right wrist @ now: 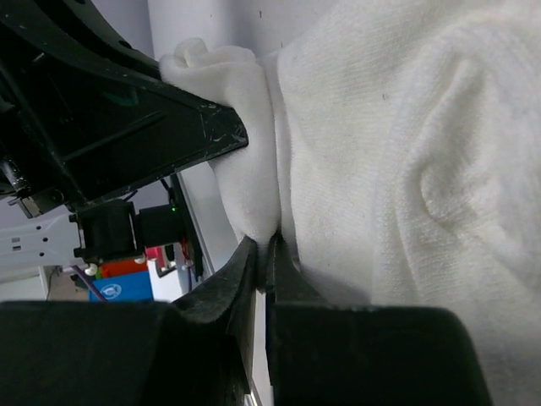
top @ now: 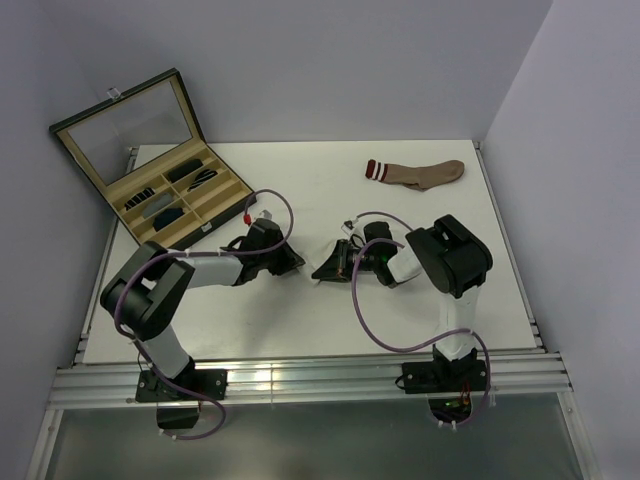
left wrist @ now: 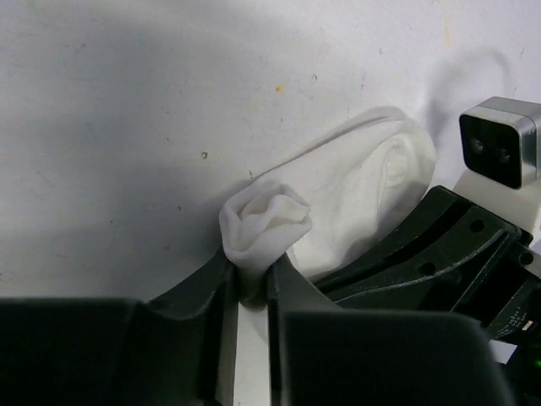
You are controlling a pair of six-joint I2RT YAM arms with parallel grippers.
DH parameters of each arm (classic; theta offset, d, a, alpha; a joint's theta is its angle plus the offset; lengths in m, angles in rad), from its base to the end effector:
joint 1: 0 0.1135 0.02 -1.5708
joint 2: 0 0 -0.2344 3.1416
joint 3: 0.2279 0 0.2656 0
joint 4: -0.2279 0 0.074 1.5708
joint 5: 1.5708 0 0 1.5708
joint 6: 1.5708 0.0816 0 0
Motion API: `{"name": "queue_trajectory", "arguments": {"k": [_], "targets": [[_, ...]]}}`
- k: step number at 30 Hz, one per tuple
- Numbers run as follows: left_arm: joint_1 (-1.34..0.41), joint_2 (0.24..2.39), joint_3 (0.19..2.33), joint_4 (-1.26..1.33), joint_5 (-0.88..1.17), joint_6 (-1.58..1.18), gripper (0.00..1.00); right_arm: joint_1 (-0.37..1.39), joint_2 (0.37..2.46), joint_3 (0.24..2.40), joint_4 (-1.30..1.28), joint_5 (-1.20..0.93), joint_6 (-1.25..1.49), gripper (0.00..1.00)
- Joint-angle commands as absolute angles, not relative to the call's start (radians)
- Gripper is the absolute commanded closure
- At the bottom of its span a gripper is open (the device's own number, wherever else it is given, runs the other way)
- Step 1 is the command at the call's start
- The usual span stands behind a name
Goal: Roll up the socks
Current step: Roll the sock at the center of the board.
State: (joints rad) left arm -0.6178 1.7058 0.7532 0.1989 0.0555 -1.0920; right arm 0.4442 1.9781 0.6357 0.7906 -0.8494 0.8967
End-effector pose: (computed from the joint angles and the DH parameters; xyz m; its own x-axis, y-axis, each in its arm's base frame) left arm 0.2939 -0.2144 0.0633 -0.7996 -0.5189 -0.3022 -0.2135 0.7160 -0.6647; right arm 0.2796 0.2009 0.0233 -0.9683 0.1106 -0.2240 -0.1677 0.3767 0.9110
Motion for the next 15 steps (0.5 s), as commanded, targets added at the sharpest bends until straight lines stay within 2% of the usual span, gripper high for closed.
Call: {"name": "queue_trajectory", "arguments": {"k": [1,2,4,5,8,15], "targets": [[-0.626,1.721,0.782,0.114,0.034,-1.06,0.87,0.443,1.956,0.621,0.635,-0.772,0.815,0.94],[-0.629,1.726,0.794,0.076,0.025,-1.055,0.95,0.445,1.928,0.621,0.602,-0.752,0.804,0.91],[-0.63,1.726,0.824,0.045,0.018,-1.043,0.99,0.449,1.895,0.617,0.569,-0.724,0.766,0.86],[-0.635,1.724,0.83,0.032,0.014,-1.042,1.0,0.454,1.872,0.618,0.527,-0.706,0.75,0.8],[-0.641,1.72,0.856,-0.03,0.005,-1.037,1.0,0.486,1.777,0.632,0.407,-0.609,0.675,0.72],[-0.666,1.749,0.974,-0.257,-0.103,-1.031,1.0,0.615,1.554,0.669,0.196,-0.224,0.484,0.59]]}}
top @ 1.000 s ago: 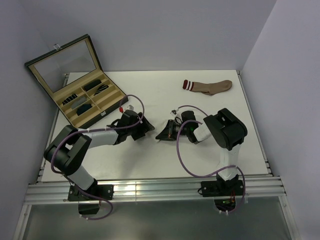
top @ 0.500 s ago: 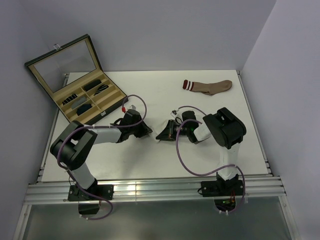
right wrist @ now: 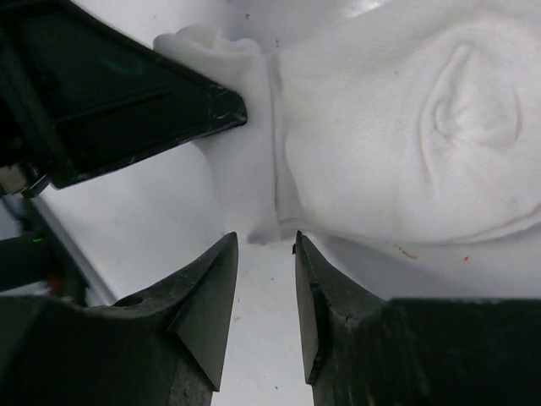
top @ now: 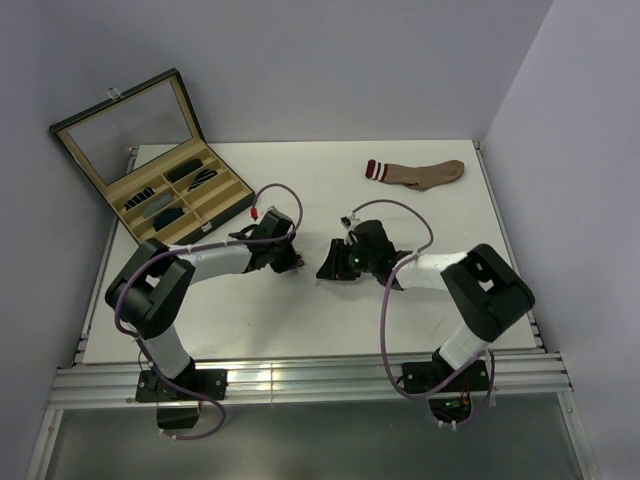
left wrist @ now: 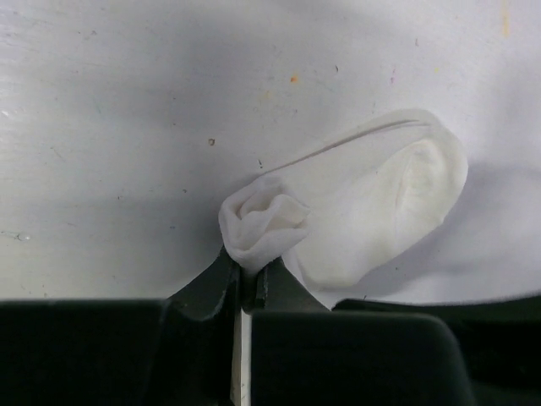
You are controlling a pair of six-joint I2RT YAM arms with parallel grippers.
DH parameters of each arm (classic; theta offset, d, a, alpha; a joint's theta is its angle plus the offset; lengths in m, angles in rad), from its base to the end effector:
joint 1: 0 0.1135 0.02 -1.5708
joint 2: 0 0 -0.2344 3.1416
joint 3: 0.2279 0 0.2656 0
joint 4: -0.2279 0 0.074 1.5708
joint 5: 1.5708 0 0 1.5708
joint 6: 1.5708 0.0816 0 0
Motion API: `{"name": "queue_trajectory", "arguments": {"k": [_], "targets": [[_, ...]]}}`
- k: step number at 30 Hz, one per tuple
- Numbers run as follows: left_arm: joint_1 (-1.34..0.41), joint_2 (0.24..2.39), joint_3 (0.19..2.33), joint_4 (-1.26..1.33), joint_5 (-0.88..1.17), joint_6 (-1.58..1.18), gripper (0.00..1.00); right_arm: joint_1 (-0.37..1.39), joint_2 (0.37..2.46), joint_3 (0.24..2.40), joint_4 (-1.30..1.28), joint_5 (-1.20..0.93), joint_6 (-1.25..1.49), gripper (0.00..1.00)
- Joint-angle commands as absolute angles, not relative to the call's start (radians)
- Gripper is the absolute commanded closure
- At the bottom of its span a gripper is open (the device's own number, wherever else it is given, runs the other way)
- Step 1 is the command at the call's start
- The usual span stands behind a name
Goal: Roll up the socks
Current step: Roll the sock at the center of the board.
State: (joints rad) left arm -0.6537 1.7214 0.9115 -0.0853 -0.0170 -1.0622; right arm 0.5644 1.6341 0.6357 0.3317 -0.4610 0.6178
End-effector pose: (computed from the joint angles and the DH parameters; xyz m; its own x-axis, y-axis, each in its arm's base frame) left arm 0.2980 -0.2265 0.0778 -0.8254 -0.4678 -0.3161 -0.2491 0.8041 -0.5398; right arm 0.2687 0.2131 0.0715 -0.8745 0.0604 -0.4813 -0.3286 0.6560 0.6794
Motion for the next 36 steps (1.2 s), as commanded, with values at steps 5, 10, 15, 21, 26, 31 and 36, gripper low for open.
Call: {"name": "queue_trajectory", "arguments": {"k": [5,10,15,21,26,31,36], "targets": [[-0.675,1.792,1.058,-0.379,-0.121,-1.014,1.0,0.78,1.482,0.684,0.179,0.088,0.399,0.55],[-0.678,1.815,1.118,-0.433,-0.117,-1.002,1.0,0.905,1.471,0.683,0.242,0.245,0.299,0.53],[-0.678,1.832,1.141,-0.459,-0.106,-0.994,1.0,0.991,1.522,0.739,0.249,0.34,0.216,0.5],[-0.678,1.838,1.146,-0.466,-0.095,-0.991,1.0,1.025,1.606,0.804,0.244,0.376,0.175,0.5],[-0.68,1.838,1.146,-0.463,-0.094,-0.988,1.0,1.029,1.667,0.83,0.23,0.382,0.163,0.5],[-0.678,1.85,1.157,-0.463,-0.086,-0.988,1.0,1.034,1.7,0.83,0.219,0.368,0.158,0.57],[-0.68,1.859,1.16,-0.449,-0.06,-0.996,1.0,1.043,1.742,0.842,0.206,0.357,0.153,0.64]]}}
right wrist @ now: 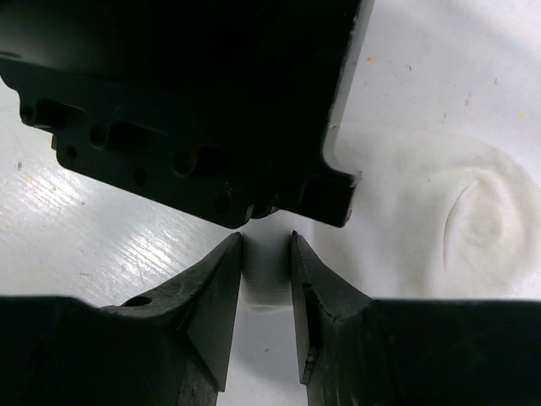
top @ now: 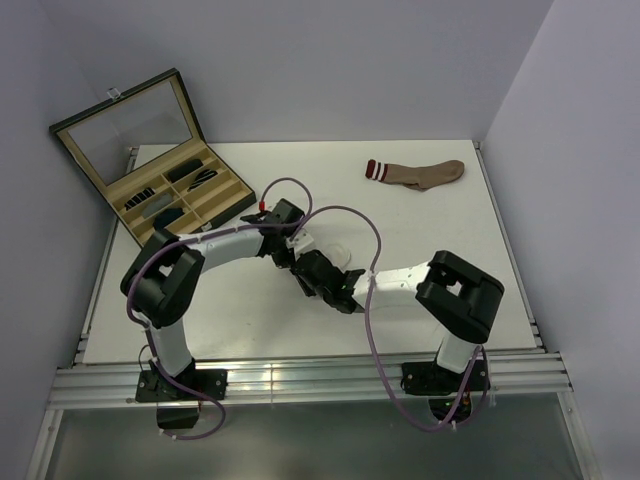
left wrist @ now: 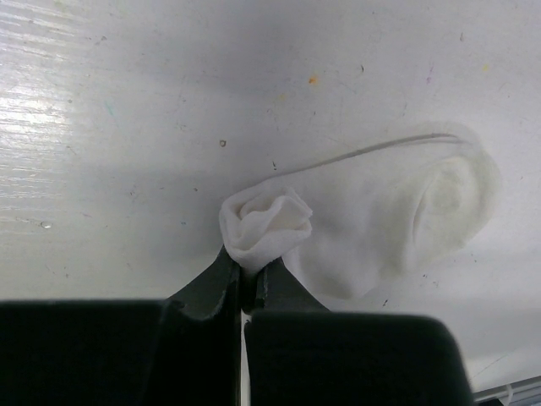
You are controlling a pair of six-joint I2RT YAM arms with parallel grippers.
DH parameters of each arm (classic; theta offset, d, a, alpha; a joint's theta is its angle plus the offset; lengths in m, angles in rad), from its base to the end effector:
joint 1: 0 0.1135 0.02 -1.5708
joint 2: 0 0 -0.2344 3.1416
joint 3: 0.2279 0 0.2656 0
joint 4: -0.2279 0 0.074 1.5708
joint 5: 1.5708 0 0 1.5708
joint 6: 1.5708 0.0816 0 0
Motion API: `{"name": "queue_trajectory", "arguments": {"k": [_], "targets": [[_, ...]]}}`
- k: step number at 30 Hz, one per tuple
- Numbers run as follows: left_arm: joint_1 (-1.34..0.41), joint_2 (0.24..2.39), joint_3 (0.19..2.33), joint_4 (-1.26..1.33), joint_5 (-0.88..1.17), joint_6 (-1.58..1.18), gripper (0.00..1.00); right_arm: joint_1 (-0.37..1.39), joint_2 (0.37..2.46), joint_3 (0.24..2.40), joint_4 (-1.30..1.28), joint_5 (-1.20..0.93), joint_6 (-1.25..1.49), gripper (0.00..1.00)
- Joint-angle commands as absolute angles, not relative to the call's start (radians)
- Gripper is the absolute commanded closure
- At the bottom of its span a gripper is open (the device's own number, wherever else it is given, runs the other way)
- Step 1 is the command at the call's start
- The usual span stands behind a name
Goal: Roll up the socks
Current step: Roll the sock at the center of the board.
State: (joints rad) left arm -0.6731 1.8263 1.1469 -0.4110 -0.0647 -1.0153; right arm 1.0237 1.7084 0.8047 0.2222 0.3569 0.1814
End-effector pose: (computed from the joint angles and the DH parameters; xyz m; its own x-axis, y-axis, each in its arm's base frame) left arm 0.3083 -0.2390 0.0866 -0.8744 -0.3872 -0.2924 -0.2734 0.8910 -0.3624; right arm 0.2201 0.3065 0.0848 -0.4412 -0.3994 -0.8036 -0.5891 0.8044 -0.0764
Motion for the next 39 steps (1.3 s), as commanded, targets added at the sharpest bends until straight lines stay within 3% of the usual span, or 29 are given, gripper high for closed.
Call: {"name": "queue_trajectory", "arguments": {"k": [1,5,10,15,16,18,19,22,30,39], "targets": [[-0.678,1.859,1.16,-0.449,-0.058,-0.997,1.0,1.045,1.749,0.847,0.199,0.36,0.153,0.64],[-0.68,1.852,1.16,-0.446,-0.055,-1.0,0.99,1.043,1.772,0.854,0.172,0.36,0.167,0.67],[-0.677,1.827,1.141,-0.437,-0.078,-1.015,0.9,1.02,1.756,0.845,0.144,0.324,0.199,0.96],[-0.667,1.769,1.085,-0.404,-0.11,-1.067,0.57,0.944,1.714,0.819,0.114,0.195,0.268,1.0],[-0.661,1.741,1.072,-0.394,-0.115,-1.078,0.45,0.912,1.706,0.812,0.115,0.166,0.293,1.0],[-0.65,1.701,1.034,-0.356,-0.114,-1.097,0.34,0.879,1.686,0.79,0.123,0.068,0.316,1.0],[-0.647,1.692,1.025,-0.342,-0.11,-1.1,0.22,0.862,1.681,0.784,0.132,0.034,0.327,1.0],[-0.631,1.663,1.005,-0.331,-0.117,-1.115,0.09,0.792,1.672,0.749,0.178,-0.099,0.373,1.0],[-0.612,1.52,0.874,-0.169,-0.109,-1.149,0.04,0.583,1.709,0.629,0.423,-0.548,0.558,1.0],[-0.635,1.5,0.773,0.067,-0.009,-1.094,0.06,0.437,1.927,0.509,0.9,-0.796,0.888,1.0]]}}
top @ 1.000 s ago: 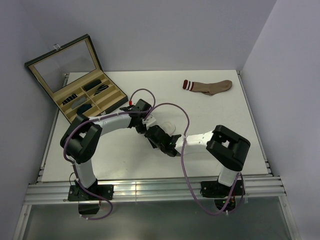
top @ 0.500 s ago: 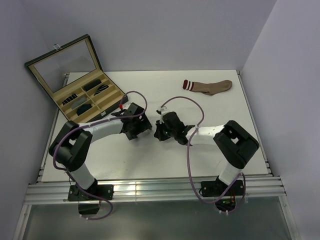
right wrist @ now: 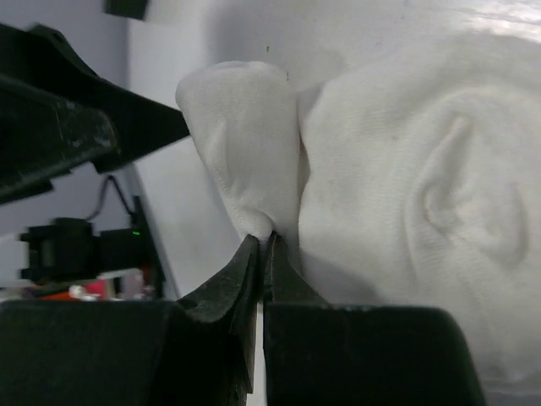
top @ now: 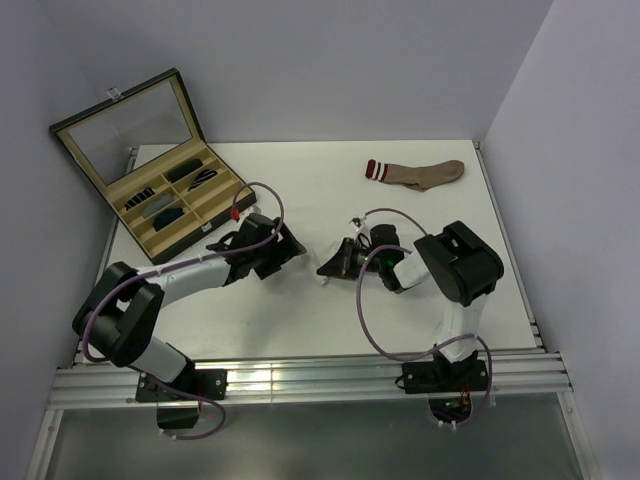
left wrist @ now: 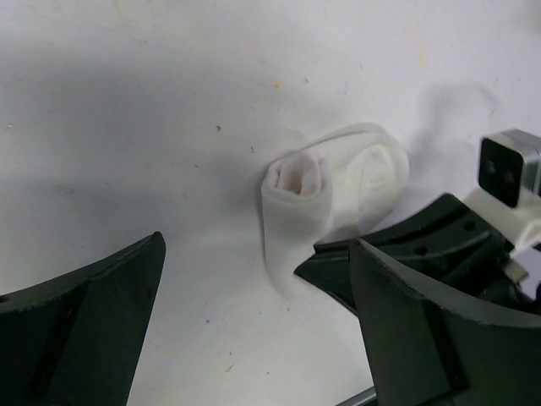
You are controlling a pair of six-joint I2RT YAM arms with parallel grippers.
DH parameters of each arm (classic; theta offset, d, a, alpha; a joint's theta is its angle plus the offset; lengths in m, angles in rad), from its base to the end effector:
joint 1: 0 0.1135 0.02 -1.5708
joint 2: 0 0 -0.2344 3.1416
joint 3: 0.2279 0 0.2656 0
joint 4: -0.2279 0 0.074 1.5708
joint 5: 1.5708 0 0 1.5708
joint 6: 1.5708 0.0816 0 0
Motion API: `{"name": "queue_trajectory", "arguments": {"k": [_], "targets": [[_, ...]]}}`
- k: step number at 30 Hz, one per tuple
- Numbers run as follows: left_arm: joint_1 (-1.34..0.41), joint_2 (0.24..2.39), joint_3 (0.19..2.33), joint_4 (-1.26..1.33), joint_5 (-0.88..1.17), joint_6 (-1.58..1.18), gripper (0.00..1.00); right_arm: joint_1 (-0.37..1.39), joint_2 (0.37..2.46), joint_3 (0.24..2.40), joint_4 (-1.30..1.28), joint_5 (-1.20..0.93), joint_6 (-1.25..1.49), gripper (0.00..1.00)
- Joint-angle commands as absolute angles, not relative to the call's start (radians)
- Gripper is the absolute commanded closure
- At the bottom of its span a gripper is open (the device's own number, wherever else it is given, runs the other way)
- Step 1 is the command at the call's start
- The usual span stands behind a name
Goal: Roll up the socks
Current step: Roll the sock at the center of the board.
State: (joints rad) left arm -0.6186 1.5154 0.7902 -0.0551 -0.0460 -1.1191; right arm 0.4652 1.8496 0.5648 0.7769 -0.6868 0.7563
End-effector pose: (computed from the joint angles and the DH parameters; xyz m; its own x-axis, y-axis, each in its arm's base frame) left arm 0.2881 -0.2005 0.1114 -0.7474 -0.5712 -0.3393 -0.2744 0.7305 -0.6253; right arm 0.2761 0.1965 0.0409 -0.8940 0.1450 -0.4239 -0.3142 0.4716 0.8239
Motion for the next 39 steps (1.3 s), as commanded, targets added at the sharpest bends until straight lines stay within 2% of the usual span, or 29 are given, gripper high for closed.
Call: {"name": "queue_trajectory", "arguments": {"k": [1,6,12,21,25,29,33,36,37,39], "targets": [[-0.638,1.508,0.773,0.074,0.017,-1.089,0.07,0.419,1.946,0.505,0.951,-0.804,0.922,1.0],[-0.66,1.558,0.781,0.084,0.037,-1.058,0.11,0.39,2.016,0.489,1.043,-0.838,0.983,0.97],[-0.664,1.63,0.813,0.081,0.038,-1.035,0.16,0.385,2.011,0.508,0.982,-0.827,0.951,0.96],[-0.666,1.741,0.885,0.037,0.028,-1.014,0.32,0.385,2.02,0.529,0.928,-0.821,0.925,0.96],[-0.669,1.781,0.91,0.003,0.009,-1.015,0.48,0.385,2.014,0.538,0.896,-0.816,0.907,0.96],[-0.672,1.81,0.907,0.005,0.023,-1.023,0.54,0.385,2.011,0.551,0.873,-0.813,0.891,0.95],[-0.681,1.844,0.92,0.003,0.026,-1.028,0.62,0.387,1.968,0.56,0.815,-0.795,0.844,0.9],[-0.683,1.85,0.933,-0.047,0.006,-1.035,0.76,0.393,1.922,0.565,0.733,-0.76,0.781,0.81],[-0.681,1.851,0.94,-0.072,0.005,-1.037,0.86,0.394,1.886,0.566,0.682,-0.743,0.761,0.79],[-0.683,1.85,0.949,-0.097,0.005,-1.04,0.94,0.411,1.839,0.578,0.614,-0.707,0.694,0.72]]}}
